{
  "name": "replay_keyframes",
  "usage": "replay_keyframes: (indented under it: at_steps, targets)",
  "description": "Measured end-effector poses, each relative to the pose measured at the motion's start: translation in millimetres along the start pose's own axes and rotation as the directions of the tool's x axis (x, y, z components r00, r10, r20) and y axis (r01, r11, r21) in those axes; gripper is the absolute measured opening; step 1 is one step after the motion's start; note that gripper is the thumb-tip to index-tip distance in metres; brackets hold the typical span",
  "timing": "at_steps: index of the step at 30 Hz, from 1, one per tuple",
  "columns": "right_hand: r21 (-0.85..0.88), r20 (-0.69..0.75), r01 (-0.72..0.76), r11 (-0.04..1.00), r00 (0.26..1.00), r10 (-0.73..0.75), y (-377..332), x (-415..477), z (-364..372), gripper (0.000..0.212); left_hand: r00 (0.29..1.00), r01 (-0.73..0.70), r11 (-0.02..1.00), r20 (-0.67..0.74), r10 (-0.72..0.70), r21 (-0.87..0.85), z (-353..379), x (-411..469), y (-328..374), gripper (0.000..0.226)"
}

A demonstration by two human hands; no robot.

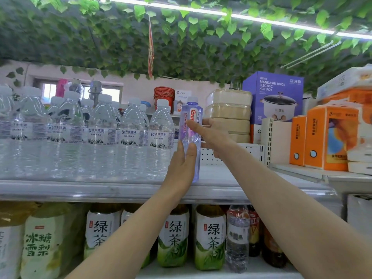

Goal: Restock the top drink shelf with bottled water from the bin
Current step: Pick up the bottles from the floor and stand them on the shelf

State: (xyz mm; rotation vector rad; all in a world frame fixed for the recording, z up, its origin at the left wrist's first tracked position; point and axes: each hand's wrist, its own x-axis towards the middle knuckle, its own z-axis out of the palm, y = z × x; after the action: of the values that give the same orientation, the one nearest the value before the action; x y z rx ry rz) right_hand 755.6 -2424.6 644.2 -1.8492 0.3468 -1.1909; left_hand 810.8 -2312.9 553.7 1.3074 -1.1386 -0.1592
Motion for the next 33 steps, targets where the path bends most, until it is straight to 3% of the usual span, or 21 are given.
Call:
replay_keyframes:
  at_steps: [7,12,15,17,21,26,33]
  targets:
    - [0.008,-0.021,-0.025,1.000,0.999,0.025,3,2,0,0.048,0.999,0.003,1.000,-0.032,-0.002,0.012,3,4,-2,0.072]
    - [-0.001,0.000,-0.018,1.000,1.000,0.018,4,-1,-2,0.041,0.998,-0.012,0.999,-0.068,0.015,0.044,8,2,1,0.072]
    - [-0.051,0.021,-0.053,0.997,0.998,0.054,1,-12,-16,0.060,0.994,0.031,0.996,-0.103,-0.022,0.085,11,-2,9,0.073]
    - [-0.099,0.012,-0.054,0.994,0.998,0.055,-1,-22,-32,0.071,0.992,0.012,0.993,-0.129,0.003,0.118,13,-8,16,0.067]
    - [-0.264,0.066,0.016,0.964,0.998,0.002,-7,-49,-82,0.056,0.976,0.039,0.977,-0.219,0.007,0.207,31,-27,37,0.065]
    - [-0.418,0.126,0.074,0.905,0.992,-0.023,-16,-88,-157,0.074,0.950,0.059,0.939,-0.308,0.052,0.339,74,-59,76,0.070]
    - [-0.647,0.220,0.188,0.739,0.974,-0.056,-15,-166,-255,0.071,0.935,0.105,0.908,-0.350,0.048,0.406,155,-126,100,0.068]
